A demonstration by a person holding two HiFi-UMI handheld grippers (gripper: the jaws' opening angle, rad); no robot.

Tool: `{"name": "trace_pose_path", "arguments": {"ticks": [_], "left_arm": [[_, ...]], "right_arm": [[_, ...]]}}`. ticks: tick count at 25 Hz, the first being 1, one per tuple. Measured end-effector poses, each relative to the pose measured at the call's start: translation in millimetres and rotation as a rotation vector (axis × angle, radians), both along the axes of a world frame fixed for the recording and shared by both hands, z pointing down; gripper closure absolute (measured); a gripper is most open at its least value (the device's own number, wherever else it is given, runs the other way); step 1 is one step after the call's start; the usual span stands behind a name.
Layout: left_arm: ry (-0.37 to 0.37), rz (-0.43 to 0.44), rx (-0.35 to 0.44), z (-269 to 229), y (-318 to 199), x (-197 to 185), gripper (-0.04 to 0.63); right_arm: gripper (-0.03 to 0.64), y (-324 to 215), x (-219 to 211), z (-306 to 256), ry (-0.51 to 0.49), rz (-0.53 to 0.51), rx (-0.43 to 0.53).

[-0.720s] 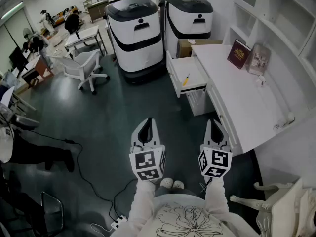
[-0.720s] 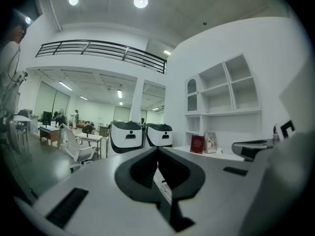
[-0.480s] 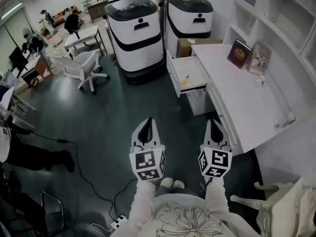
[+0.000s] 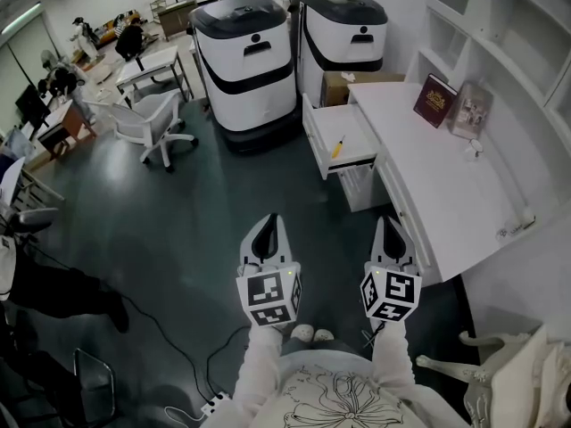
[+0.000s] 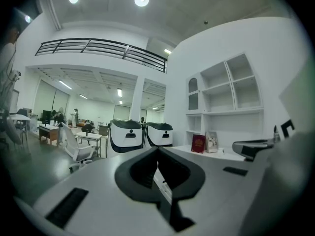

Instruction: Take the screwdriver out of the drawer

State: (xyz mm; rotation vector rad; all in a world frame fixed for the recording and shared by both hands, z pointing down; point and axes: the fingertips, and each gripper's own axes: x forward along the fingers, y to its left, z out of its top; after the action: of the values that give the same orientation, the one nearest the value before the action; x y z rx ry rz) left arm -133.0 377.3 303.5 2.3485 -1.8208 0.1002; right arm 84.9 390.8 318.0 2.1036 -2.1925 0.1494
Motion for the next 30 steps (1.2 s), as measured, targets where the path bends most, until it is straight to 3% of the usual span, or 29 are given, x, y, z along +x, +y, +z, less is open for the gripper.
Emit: {"name": "trace_pose_path", "arguments": {"ticks": [17, 30], "left_arm": [[-0.015, 0.031, -0.037, 23.5, -30.6, -6.9, 0.589], [-0.012, 0.001, -0.051, 39.5, -115.6, 26.3, 0.589]], "right_arm": [[0.62, -24.1, -7.9, 27.5, -0.013, 0.032, -0.044], [0.619, -115.0, 17.3, 42.6, -0.019, -0.014, -0.05]]}}
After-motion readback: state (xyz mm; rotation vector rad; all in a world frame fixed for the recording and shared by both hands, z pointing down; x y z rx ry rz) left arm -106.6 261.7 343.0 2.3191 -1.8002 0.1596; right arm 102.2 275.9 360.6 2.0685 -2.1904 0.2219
